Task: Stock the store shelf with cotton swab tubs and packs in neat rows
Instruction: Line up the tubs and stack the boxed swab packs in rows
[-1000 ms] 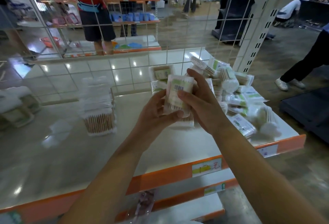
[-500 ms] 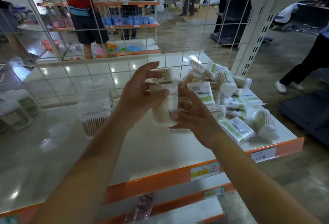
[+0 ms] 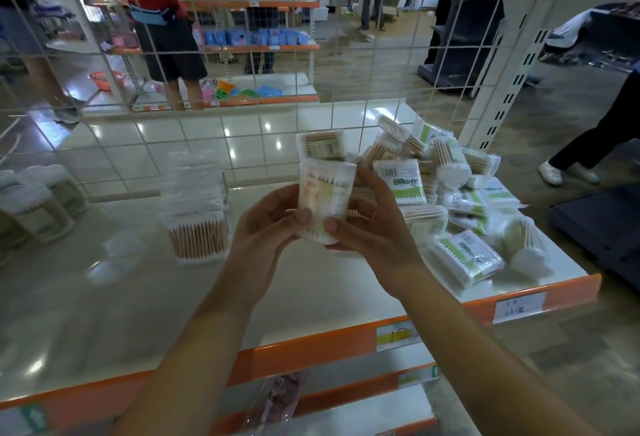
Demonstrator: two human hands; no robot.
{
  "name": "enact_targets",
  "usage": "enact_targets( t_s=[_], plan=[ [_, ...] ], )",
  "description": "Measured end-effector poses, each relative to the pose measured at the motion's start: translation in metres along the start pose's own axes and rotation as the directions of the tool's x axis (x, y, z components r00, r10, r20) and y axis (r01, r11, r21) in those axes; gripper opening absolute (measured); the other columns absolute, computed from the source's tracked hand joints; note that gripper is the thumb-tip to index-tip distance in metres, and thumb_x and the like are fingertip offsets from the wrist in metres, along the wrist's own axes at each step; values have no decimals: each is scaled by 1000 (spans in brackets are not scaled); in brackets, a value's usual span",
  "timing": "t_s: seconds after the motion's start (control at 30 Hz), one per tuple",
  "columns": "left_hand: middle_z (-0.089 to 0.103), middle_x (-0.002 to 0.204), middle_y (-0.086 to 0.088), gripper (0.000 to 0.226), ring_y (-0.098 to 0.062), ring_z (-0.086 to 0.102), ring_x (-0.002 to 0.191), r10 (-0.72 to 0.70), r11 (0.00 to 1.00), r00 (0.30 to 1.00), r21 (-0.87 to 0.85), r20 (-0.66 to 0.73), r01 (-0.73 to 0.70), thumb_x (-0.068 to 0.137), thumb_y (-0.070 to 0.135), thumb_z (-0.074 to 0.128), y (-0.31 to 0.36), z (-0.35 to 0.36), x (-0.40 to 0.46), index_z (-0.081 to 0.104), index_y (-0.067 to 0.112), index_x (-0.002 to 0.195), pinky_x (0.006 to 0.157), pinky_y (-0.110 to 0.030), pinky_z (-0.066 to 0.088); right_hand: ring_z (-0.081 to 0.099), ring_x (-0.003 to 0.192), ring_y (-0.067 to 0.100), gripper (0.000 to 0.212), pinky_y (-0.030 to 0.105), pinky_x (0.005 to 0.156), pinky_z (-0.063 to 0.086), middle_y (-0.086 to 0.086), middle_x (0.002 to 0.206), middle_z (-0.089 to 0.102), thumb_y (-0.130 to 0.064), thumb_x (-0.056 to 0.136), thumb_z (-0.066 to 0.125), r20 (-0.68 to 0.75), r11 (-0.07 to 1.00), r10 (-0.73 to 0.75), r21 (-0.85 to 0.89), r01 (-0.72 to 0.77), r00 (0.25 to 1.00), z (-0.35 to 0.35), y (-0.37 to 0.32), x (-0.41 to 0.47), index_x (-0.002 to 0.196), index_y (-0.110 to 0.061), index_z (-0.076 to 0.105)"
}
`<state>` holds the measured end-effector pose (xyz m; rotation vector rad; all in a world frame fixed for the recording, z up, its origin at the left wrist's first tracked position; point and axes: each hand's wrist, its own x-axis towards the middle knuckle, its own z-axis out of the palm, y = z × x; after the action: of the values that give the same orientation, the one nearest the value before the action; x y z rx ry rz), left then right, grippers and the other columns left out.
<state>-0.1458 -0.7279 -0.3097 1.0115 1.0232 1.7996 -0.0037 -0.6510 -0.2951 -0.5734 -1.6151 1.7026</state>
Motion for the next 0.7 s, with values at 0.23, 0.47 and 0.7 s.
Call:
enact_targets(
  t_s=[0.23,0.47,0.7],
  plan=[
    [72,92,0,36,-15,66,84,71,988,994,141,-79,-60,64,21,70,10,-19,-21,72,24,100,71,-24,51,62,95,7,84,26,74,56,-12,106,58,-13,73,77,81,915,-82,-389,107,993,26,3,6,130,-45,24],
    [63,106,7,37,-7,58,95,244,546,956,838,-163,3,82,25,68,72,-98,-45,58,29,118,77,-21,45,60,100,8,83,26,79,56,-9,111,53,-14,76,74,195,875,-162,-425,232,967,105,-6,28,141,-24,24],
    [64,105,-24,46,-45,61,92,414,-255,910,954,-38,155,80,29,50,151,-198,-91,61,1,114,77,-51,50,60,88,-3,70,13,71,52,-22,96,53,-7,75,74,247,919,-147,-324,225,958,219,14,43,124,-34,32]
  ],
)
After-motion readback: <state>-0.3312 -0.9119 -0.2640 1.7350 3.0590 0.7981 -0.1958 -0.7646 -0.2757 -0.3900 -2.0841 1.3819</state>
